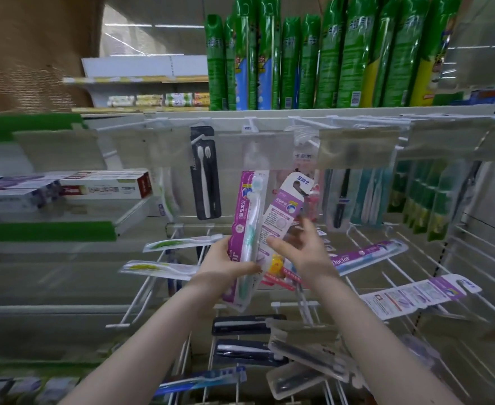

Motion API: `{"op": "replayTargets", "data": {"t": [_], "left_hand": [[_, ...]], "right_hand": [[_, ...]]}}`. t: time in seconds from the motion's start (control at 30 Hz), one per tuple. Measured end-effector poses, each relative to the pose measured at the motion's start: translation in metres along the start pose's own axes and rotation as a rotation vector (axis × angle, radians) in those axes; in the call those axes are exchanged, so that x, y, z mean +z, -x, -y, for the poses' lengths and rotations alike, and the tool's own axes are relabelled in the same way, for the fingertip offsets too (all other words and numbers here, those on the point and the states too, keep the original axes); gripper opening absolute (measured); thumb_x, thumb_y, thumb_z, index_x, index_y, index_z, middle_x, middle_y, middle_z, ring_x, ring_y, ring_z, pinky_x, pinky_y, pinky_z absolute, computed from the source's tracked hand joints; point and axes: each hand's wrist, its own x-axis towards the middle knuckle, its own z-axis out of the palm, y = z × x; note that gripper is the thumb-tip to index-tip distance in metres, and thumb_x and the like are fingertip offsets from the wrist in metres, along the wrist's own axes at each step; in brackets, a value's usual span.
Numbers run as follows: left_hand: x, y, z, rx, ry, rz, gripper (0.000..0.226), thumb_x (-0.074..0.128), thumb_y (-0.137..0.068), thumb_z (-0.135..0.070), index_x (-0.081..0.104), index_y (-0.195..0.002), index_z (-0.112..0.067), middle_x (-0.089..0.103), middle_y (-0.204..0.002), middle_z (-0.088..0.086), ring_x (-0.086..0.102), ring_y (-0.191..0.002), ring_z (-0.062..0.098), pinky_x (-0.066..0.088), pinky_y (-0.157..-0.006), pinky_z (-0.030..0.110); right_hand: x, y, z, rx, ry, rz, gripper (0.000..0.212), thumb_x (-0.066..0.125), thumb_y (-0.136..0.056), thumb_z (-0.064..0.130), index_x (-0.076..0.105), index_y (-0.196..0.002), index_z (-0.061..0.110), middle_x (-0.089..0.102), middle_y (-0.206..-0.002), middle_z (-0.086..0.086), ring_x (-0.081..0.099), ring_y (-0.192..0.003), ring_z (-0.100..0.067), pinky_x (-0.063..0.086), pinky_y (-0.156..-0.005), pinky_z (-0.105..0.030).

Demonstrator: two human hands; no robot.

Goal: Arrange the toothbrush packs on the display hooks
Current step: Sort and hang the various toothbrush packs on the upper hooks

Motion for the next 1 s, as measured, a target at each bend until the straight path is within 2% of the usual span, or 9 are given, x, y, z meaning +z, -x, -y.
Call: {"op": "replayTargets", "data": {"t": [0.07,0.13,0.23,0.43,0.67,0.77,0.83,0.93,1.0], "left_hand": [[-0.003,0.002,0.004,-0.022,0.043,-0.014,0.051,0.083,-0.065,-0.015,0.057,-0.108,-0.023,0.072,-0.101,0.002,0.068,-0.097,0.024,0.050,-0.092,0.053],[-0.005,0.005,0.007,-0.045,0.083,-0.024,0.049,0.083,-0.065,-0.014,0.058,-0.107,-0.022,0.072,-0.101,0.003,0.067,-0.098,0.025,0.050,-0.091,0.054],[-0.010,0.009,0.011,-0.075,0.133,-0.016,0.045,0.081,-0.069,-0.010,0.059,-0.108,-0.018,0.072,-0.101,0.004,0.068,-0.097,0.026,0.051,-0.091,0.052],[-0.017,0.015,0.012,-0.131,0.258,-0.004,0.047,0.078,-0.071,-0.004,0.058,-0.112,-0.013,0.072,-0.103,0.009,0.069,-0.094,0.030,0.053,-0.088,0.051],[-0.023,0.018,0.013,-0.183,0.251,0.020,0.035,0.075,-0.074,-0.002,0.059,-0.101,-0.016,0.072,-0.099,0.008,0.069,-0.092,0.029,0.054,-0.087,0.049],[-0.024,0.017,0.013,-0.181,0.210,0.029,0.035,0.075,-0.075,-0.006,0.058,-0.103,-0.018,0.071,-0.101,0.008,0.069,-0.093,0.029,0.054,-0.087,0.051],[-0.025,0.017,0.012,-0.170,0.191,0.037,0.035,0.075,-0.075,-0.007,0.058,-0.103,-0.019,0.071,-0.100,0.008,0.069,-0.092,0.029,0.054,-0.087,0.051],[-0.023,0.015,0.008,-0.135,0.141,0.028,0.034,0.075,-0.075,-0.007,0.057,-0.099,-0.021,0.070,-0.096,0.004,0.068,-0.089,0.026,0.054,-0.087,0.048],[-0.021,0.014,0.006,-0.122,0.096,0.014,0.042,0.076,-0.074,-0.010,0.053,-0.107,-0.022,0.068,-0.100,0.005,0.067,-0.092,0.026,0.053,-0.088,0.049]], "right_hand": [[0.012,-0.001,-0.007,0.096,-0.129,0.041,0.035,0.063,-0.085,0.039,0.057,-0.117,0.025,0.069,-0.109,0.002,0.066,-0.100,-0.018,0.050,-0.094,-0.047],[0.022,-0.002,-0.011,0.172,-0.218,-0.008,0.035,0.052,-0.088,0.052,0.064,-0.108,0.025,0.072,-0.102,0.000,0.068,-0.096,-0.022,0.052,-0.090,-0.047],[0.035,-0.001,-0.014,0.225,-0.323,-0.046,0.039,0.035,-0.099,0.044,0.067,-0.100,0.021,0.074,-0.093,-0.005,0.069,-0.090,-0.025,0.055,-0.080,-0.041],[0.044,0.005,-0.013,0.214,-0.419,-0.046,0.039,0.041,-0.097,0.038,0.064,-0.107,0.008,0.068,-0.107,-0.019,0.063,-0.103,-0.038,0.047,-0.095,-0.053],[0.050,0.009,-0.007,0.197,-0.366,0.024,0.040,0.040,-0.097,0.038,0.062,-0.110,0.006,0.069,-0.107,-0.018,0.065,-0.100,-0.035,0.050,-0.093,-0.048],[0.053,0.009,-0.006,0.178,-0.355,0.028,0.035,0.044,-0.095,0.038,0.065,-0.103,0.012,0.071,-0.103,-0.015,0.066,-0.098,-0.032,0.049,-0.094,-0.050],[0.056,0.010,-0.004,0.167,-0.367,0.022,0.036,0.051,-0.087,0.046,0.066,-0.102,0.016,0.071,-0.104,-0.012,0.067,-0.099,-0.030,0.048,-0.095,-0.050],[0.057,0.008,-0.005,0.168,-0.363,0.030,0.051,0.061,-0.073,0.060,0.063,-0.105,0.021,0.069,-0.110,-0.006,0.065,-0.103,-0.026,0.048,-0.096,-0.048],[0.057,0.008,-0.003,0.149,-0.386,0.038,0.034,0.057,-0.086,0.045,0.059,-0.102,0.014,0.069,-0.103,-0.008,0.069,-0.091,-0.022,0.055,-0.084,-0.042]]}}
